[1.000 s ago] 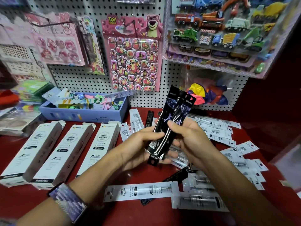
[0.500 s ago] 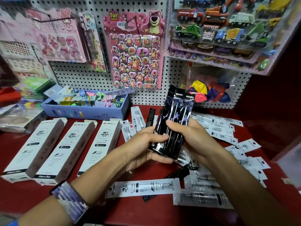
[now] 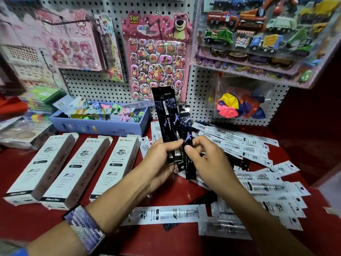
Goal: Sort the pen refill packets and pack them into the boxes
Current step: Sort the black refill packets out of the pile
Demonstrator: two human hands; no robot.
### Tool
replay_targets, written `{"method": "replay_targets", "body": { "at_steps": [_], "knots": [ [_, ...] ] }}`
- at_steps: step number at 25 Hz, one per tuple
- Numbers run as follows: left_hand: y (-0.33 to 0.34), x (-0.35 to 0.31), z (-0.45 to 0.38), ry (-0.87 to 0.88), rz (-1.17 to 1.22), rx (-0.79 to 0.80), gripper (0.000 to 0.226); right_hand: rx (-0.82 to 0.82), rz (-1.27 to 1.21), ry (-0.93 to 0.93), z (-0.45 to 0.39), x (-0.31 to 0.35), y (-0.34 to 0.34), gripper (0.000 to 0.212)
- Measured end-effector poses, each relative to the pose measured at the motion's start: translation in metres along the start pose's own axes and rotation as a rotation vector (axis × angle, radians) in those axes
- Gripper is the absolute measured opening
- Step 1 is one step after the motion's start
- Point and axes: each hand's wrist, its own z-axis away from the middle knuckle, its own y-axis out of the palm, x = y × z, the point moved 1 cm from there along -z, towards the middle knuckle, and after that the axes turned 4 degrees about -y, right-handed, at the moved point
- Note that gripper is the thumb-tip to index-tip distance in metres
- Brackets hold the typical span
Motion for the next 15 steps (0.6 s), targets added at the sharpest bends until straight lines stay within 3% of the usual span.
{"method": "replay_targets", "body": {
  "at_steps": [3, 6, 8, 11, 15],
  "knots": [
    [-0.001, 0.005, -0.002, 0.002, -0.109, -0.045, 0.018, -0.02, 0.155, -0.045, -0.002, -0.002, -0.001, 0.019],
    [-0.003, -0.003, -0.007, 0.025, 0.004, -0.068, 0.027, 0.158, -0.365, 0.257, -0.002, 0.003, 0.0, 0.019],
    [-0.004, -0.011, -0.008, 0.048, 0.115, -0.074, 0.033, 0.28, -0.564, 0.416, 0.001, 0.006, 0.005, 0.024],
    [-0.002, -0.011, -0.005, 0.093, 0.162, -0.058, 0.02, 0.211, -0.685, 0.418, 0.008, 0.008, 0.019, 0.008],
    [0.004, -0.003, -0.001, 0.076, 0.093, -0.032, 0.011, 0.125, -0.731, 0.403, 0.008, 0.005, 0.026, 0.005]
  ]
}}
